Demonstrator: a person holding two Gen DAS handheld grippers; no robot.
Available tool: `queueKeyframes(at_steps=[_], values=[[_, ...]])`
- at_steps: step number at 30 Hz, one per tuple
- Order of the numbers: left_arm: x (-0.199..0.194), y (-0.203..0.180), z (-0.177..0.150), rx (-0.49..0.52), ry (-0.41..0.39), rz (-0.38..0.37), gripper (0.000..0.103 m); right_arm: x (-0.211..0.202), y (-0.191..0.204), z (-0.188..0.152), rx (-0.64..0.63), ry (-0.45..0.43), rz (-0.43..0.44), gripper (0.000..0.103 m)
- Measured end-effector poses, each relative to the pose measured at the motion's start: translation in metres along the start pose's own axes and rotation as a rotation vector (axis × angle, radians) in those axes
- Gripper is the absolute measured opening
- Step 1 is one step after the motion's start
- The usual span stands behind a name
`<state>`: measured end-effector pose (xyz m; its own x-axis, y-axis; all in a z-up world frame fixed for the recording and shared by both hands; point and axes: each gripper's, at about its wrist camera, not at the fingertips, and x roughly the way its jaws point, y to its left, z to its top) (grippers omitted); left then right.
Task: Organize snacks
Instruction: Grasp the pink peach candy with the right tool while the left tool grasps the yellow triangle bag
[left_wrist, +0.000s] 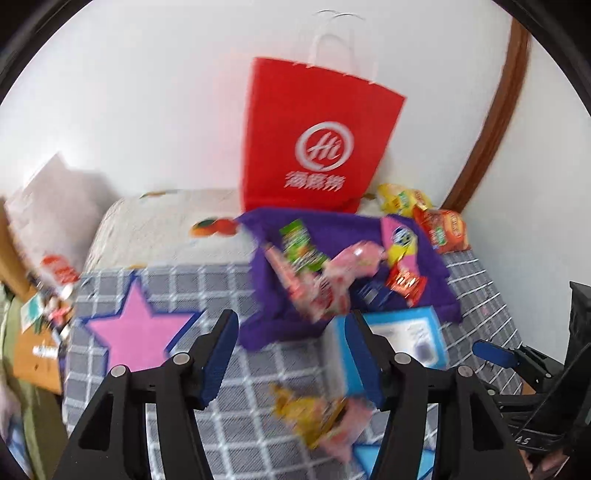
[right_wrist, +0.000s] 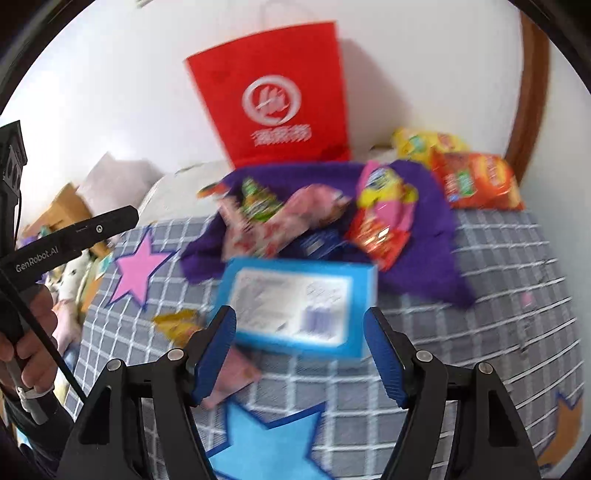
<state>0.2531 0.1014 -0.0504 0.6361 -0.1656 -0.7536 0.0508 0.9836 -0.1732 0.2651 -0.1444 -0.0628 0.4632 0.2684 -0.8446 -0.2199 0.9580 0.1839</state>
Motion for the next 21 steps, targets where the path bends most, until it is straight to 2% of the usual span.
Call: queueKeyframes(at_steps=[9,12,16,21], values=[[-0.018,0.036,-0.052,-0.047,0.036,0.026,0.058,0.036,0.051,-0.051,-0.138,0.040,0.036,0.076],[-0.021,0.043,-0.065,-0.052,0.049,0.037,0.058,0.043,0.057,-0.063,-0.145,0.021,0.056,0.086],[-0.020,0.052,-0.080,-0.057,0.071,0.054,0.058,0.056,0.066,-0.075,-0.184,0.033,0.104,0.086],[-0.018,0.060,-0.091,-0.060,0.085,0.048,0.058,0.074,0.077,-0.085,-0.239,0.053,0.093,0.086]])
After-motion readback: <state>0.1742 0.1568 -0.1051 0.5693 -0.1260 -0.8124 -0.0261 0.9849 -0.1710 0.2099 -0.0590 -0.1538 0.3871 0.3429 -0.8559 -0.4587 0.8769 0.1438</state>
